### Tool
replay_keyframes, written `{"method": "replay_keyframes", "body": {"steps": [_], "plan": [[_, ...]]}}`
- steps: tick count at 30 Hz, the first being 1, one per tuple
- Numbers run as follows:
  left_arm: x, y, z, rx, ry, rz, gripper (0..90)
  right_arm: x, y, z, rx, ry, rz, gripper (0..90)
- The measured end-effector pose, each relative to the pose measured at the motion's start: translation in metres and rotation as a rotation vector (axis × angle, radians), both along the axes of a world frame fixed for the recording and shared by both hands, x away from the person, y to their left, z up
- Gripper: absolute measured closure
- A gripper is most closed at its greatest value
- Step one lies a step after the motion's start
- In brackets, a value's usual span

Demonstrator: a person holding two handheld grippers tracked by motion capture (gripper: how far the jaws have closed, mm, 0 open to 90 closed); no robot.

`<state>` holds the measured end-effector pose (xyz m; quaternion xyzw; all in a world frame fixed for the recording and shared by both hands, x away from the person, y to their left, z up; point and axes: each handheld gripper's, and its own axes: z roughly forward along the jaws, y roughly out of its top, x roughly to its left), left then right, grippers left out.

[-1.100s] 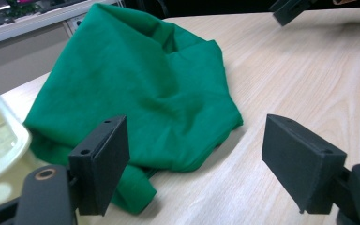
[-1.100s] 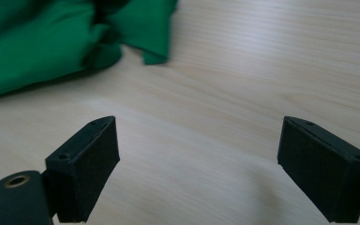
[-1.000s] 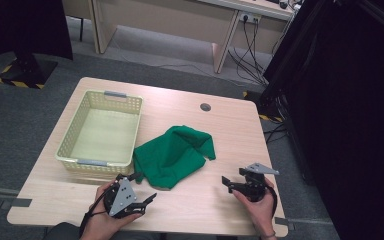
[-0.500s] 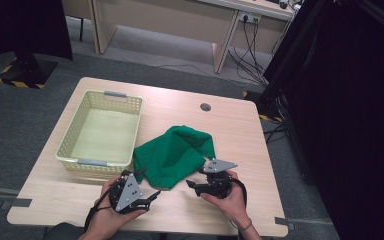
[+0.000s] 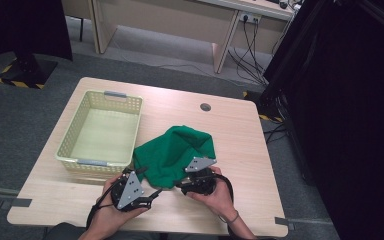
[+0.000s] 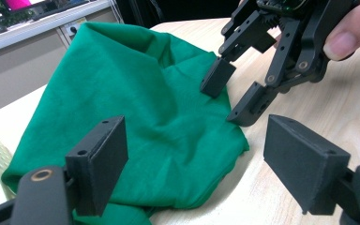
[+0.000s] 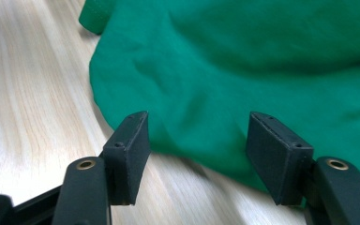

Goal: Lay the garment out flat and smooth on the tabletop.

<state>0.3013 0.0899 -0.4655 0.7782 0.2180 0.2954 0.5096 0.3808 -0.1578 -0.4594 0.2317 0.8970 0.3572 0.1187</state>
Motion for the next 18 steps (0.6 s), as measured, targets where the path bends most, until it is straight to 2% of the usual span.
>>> {"method": "replay_keyframes", "body": {"steps": [6,9,18], "plan": [[0.001,0.001,0.000,-0.005,-0.001,0.005,21.4,0.002,0.011,-0.002,0.002,-0.004,0.021,43.7],[0.001,0.002,0.000,-0.005,-0.001,0.005,21.4,0.003,0.013,-0.004,-0.008,-0.003,0.026,48.6],[0.002,0.002,-0.001,-0.007,0.005,0.008,21.4,0.006,0.017,-0.006,-0.030,0.014,0.046,79.6]]}}
